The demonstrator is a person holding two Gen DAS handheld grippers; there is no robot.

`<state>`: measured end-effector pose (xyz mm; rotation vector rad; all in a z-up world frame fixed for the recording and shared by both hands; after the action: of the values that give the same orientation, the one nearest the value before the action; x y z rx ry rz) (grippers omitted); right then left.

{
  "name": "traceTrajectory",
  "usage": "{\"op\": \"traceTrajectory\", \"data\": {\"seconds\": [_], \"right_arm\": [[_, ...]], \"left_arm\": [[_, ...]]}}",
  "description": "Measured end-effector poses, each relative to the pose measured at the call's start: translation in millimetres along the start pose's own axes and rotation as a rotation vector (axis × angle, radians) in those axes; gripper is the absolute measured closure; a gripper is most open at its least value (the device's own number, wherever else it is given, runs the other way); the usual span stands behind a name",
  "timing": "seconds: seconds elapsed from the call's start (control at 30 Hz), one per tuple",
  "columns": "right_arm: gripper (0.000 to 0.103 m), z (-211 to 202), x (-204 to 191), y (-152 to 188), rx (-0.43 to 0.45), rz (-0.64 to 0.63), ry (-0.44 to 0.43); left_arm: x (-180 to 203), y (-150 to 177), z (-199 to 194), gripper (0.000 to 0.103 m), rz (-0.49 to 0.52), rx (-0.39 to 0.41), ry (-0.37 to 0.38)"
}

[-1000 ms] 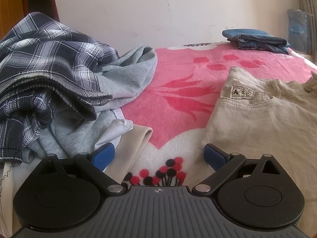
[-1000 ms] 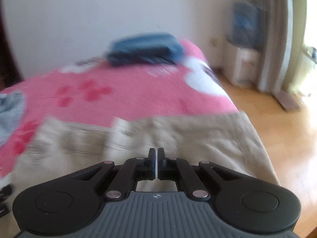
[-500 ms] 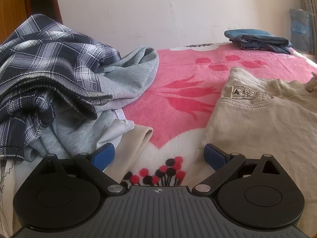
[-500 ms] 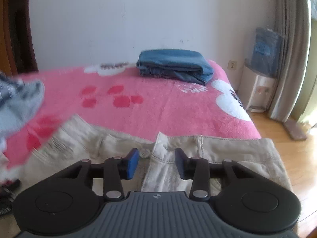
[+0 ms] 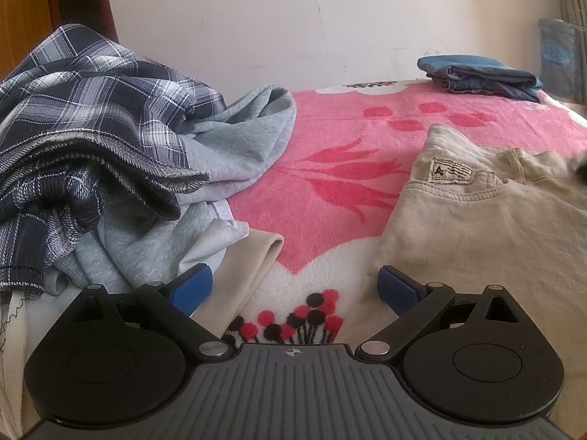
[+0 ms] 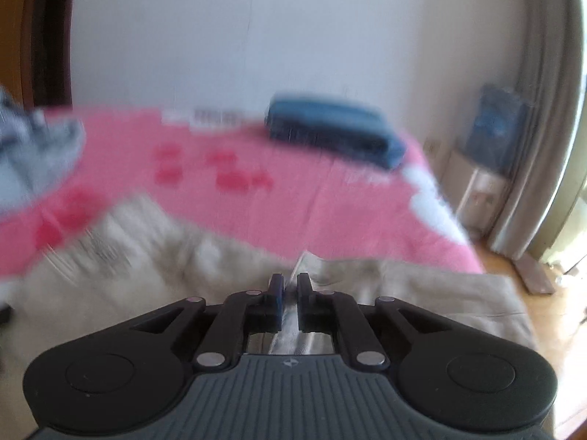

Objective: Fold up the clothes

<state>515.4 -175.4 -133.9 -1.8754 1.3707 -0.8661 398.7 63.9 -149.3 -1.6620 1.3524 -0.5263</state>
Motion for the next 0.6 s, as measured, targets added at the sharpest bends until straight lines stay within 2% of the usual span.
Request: {"op": "traceTrajectory", "data": {"seconds": [0.03, 0.07, 0.13, 0.17, 0.23, 0.33, 0.37, 0.4, 0.47, 0.53, 0.6], "right_arm": [[0.090, 10.5, -2.1, 3.1, -0.026, -0.023, -0.004], [0.081, 11.0, -2.7, -0.3, -0.011, -0.041, -0.002], [0.072, 6.3, 5.7, -9.7, -0.031, 0.021, -0.015], [0.069, -6.4, 15.0, -16.2, 0.009, 0.106, -0.049], [0.069, -32.5, 35.2, -28.5, 0.083, 0.270, -0.112], [0.073, -68.5, 71.5, -27.2, 0.109, 0.468, -0.112], [0.079, -77.4, 82.6, -25.3, 0.107, 0.522, -0.107], [0.084, -75.2, 89.4, -18.1, 0.069, 0.534, -0.086], [0.085, -68.8, 102.6, -2.5, -0.014, 0.550, -0.038], [0.085, -37.0, 114.5, 25.1, -0.153, 0.525, 0.058], [0.100, -17.2, 126.7, 43.2, -0.200, 0.575, 0.079]], "left_arm": [[-0.2, 0.0, 0.1, 0.005, 0.000, 0.000, 0.001], [-0.3, -0.1, 0.3, 0.005, 0.000, 0.000, 0.002], [-0.6, -0.1, 0.5, 0.005, 0.000, -0.001, 0.005], [-0.8, -0.2, 0.7, 0.005, 0.000, -0.001, 0.006], [-1.1, -0.3, 0.9, 0.005, 0.000, -0.001, 0.008], [-1.0, -0.4, 1.2, 0.005, 0.001, -0.002, 0.009], [-0.4, -0.6, 1.2, 0.005, 0.003, -0.001, 0.007], [0.2, -0.8, 1.1, 0.005, 0.005, -0.001, 0.004], [1.4, -1.1, 1.0, 0.005, 0.008, 0.000, -0.001], [2.7, -1.4, 0.9, 0.005, 0.012, 0.001, -0.006], [2.6, -1.7, -0.3, 0.005, 0.009, -0.002, -0.008]]}}
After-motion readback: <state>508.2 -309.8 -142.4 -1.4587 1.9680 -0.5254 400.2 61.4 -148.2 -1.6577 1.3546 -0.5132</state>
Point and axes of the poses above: each gripper's, at about its wrist camera, not at the fingertips, and z roughly the way its jaws point, x to its right, y to its underside, the point moved 9 cm from there along z, roughly the way its jaws point, and after that the axes turned 4 degrees about x, right-handed, at the moved point
